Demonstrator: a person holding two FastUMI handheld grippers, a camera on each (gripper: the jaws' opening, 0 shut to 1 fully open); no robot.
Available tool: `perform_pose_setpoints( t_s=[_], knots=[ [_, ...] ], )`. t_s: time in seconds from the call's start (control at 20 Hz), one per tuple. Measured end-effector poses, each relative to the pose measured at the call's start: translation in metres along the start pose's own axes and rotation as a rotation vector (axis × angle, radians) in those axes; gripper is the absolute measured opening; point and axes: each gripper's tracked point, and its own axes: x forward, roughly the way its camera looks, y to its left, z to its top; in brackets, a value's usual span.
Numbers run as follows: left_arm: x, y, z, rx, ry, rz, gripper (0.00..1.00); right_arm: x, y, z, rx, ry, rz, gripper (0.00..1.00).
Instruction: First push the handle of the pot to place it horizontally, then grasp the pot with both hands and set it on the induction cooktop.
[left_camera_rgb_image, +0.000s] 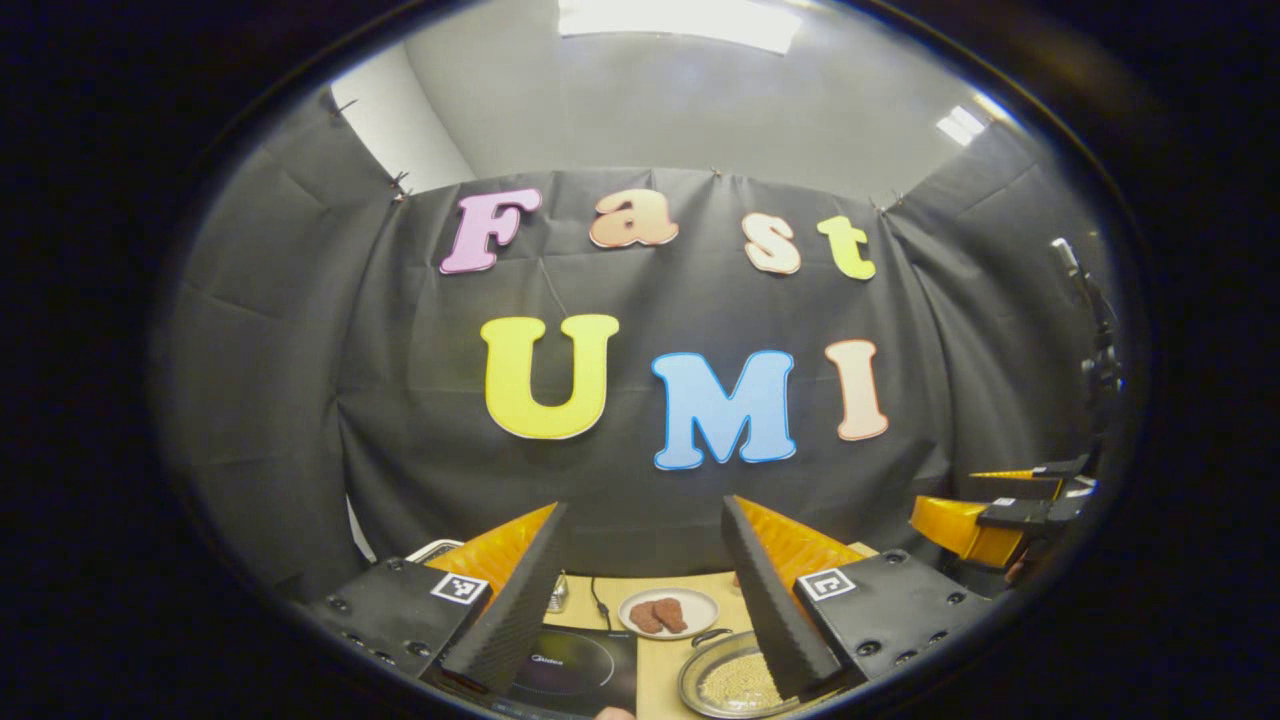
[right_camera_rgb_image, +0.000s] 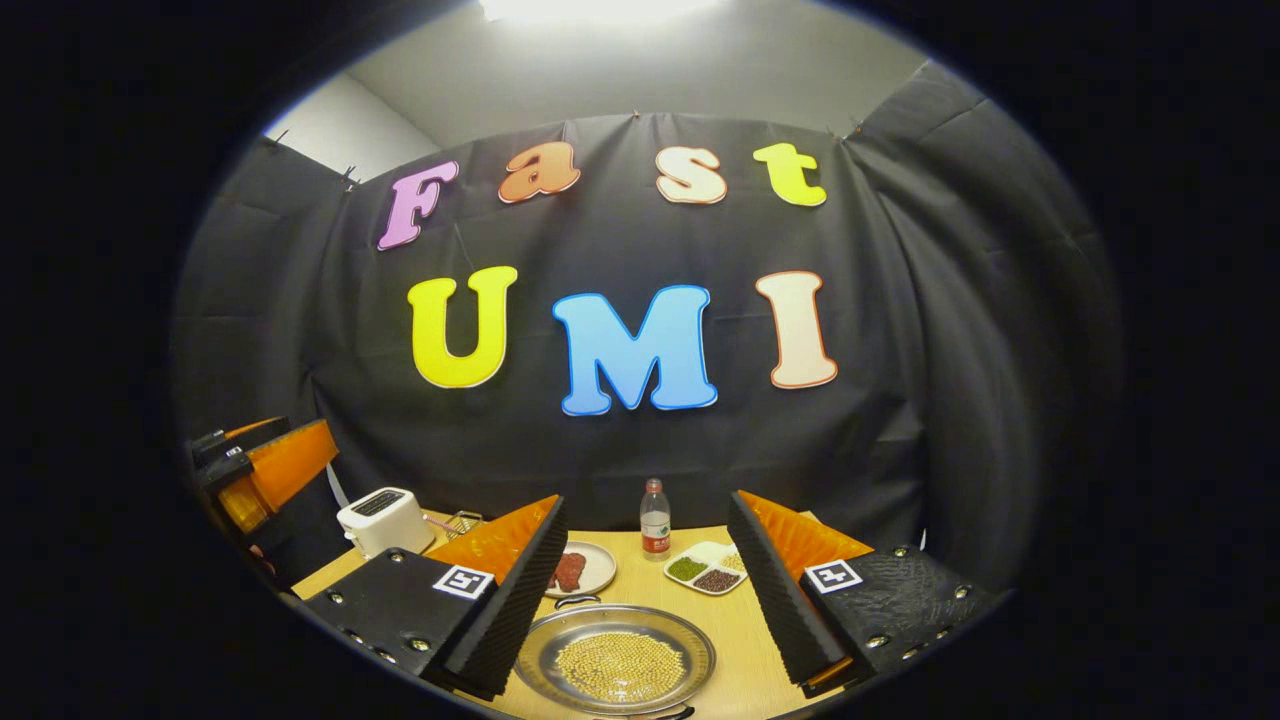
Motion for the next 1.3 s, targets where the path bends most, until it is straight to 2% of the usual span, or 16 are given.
perform_pose_setpoints(
  t_s=[0.15, 0.25, 0.65, 0.8, 0.9, 0.95, 1.0, 1.05, 1.1, 1.3],
  knots=[
    [-0.005, 0.004, -0.003, 0.010, 0.004, 0.010, 0.95, 0.003, 0.002, -0.023, -0.002, 0.051, 0.016, 0.98],
    [-0.007, 0.006, -0.009, 0.012, 0.018, 0.018, 0.99, 0.003, 0.005, -0.043, -0.008, 0.103, 0.027, 0.98],
    [-0.016, 0.025, -0.027, 0.007, 0.056, 0.058, 0.95, -0.006, 0.023, -0.140, -0.032, 0.365, 0.110, 0.96],
    [-0.020, 0.031, -0.036, 0.009, 0.072, 0.071, 0.95, -0.009, 0.028, -0.184, 0.011, 0.480, 0.130, 0.83],
    [-0.025, 0.038, -0.045, 0.010, 0.091, 0.084, 0.95, -0.014, 0.028, -0.208, 0.034, 0.555, 0.123, 0.68],
    [-0.027, 0.041, -0.049, 0.008, 0.103, 0.090, 0.95, -0.016, 0.028, -0.219, 0.037, 0.589, 0.124, 0.57],
    [-0.028, 0.044, -0.055, 0.006, 0.115, 0.097, 0.95, -0.020, 0.025, -0.230, 0.033, 0.624, 0.124, 0.55],
    [-0.029, 0.048, -0.059, 0.004, 0.126, 0.103, 0.95, -0.024, 0.023, -0.242, 0.026, 0.658, 0.119, 0.43],
    [-0.030, 0.051, -0.063, 0.002, 0.136, 0.108, 0.95, -0.028, 0.024, -0.255, 0.023, 0.700, 0.123, 0.37],
    [-0.030, 0.061, -0.075, -0.007, 0.168, 0.126, 0.95, -0.048, 0.036, -0.287, 0.007, 0.835, 0.198, 0.36]
  ],
)
